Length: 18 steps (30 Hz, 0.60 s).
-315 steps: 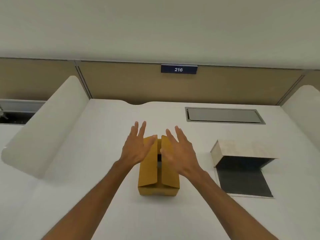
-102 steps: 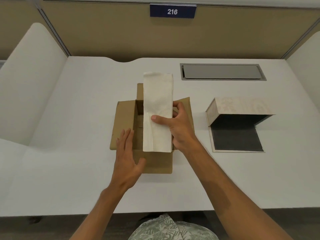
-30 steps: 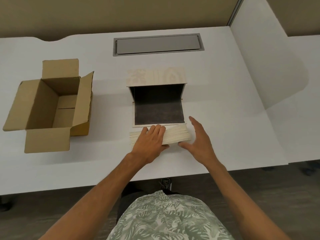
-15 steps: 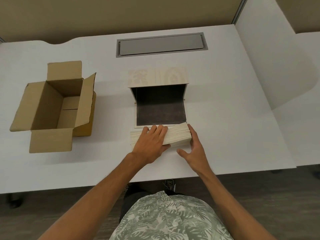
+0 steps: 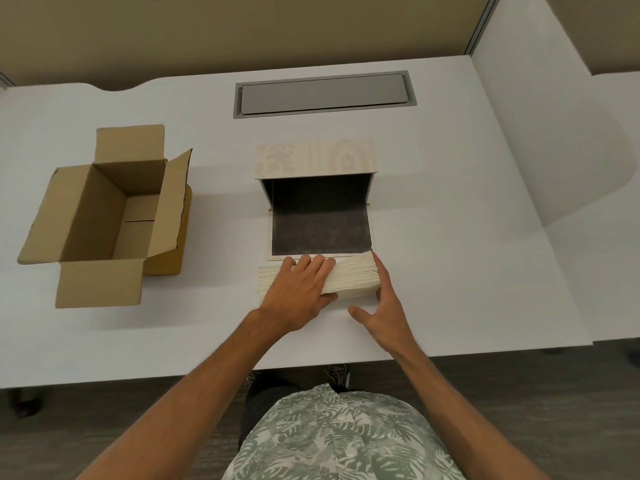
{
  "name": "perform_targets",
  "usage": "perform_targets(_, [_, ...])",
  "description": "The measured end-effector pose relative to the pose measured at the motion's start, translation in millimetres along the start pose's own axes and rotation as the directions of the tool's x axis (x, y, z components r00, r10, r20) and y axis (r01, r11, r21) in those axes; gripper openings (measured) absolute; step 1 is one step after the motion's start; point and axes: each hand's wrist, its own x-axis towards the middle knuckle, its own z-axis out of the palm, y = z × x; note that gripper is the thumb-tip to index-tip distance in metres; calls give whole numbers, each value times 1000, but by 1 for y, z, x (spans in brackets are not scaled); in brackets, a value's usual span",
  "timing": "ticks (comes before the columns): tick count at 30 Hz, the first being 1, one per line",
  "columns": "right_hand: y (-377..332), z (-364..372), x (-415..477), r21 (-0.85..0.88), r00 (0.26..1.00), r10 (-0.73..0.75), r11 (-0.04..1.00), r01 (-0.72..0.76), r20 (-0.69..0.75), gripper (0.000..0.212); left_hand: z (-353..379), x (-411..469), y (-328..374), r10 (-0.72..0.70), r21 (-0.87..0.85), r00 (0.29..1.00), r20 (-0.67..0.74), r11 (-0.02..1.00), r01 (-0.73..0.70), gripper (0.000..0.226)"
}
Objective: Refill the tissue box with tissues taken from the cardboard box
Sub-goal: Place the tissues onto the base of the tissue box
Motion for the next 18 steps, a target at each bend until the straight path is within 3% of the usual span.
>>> perform_targets(5, [4, -27, 20, -96, 999, -41, 995, 41, 2, 105, -4, 0, -1, 32, -13, 999, -11, 999, -32, 55])
perform_targets(8, [-6, -39, 34, -198, 993, -86, 975, 101, 80, 101, -8, 0, -3, 70, -40, 997, -15, 997, -70, 52])
perform_targets(13, [-26, -59, 40, -262, 976, -127, 950, 171, 178, 71, -26, -2, -12, 94, -168, 993, -70, 980, -104, 55])
perform_targets(18, [-51, -66, 38, -165, 966, -165, 966, 199, 198, 50, -48, -6, -22, 97, -322, 994, -43, 941, -106, 58])
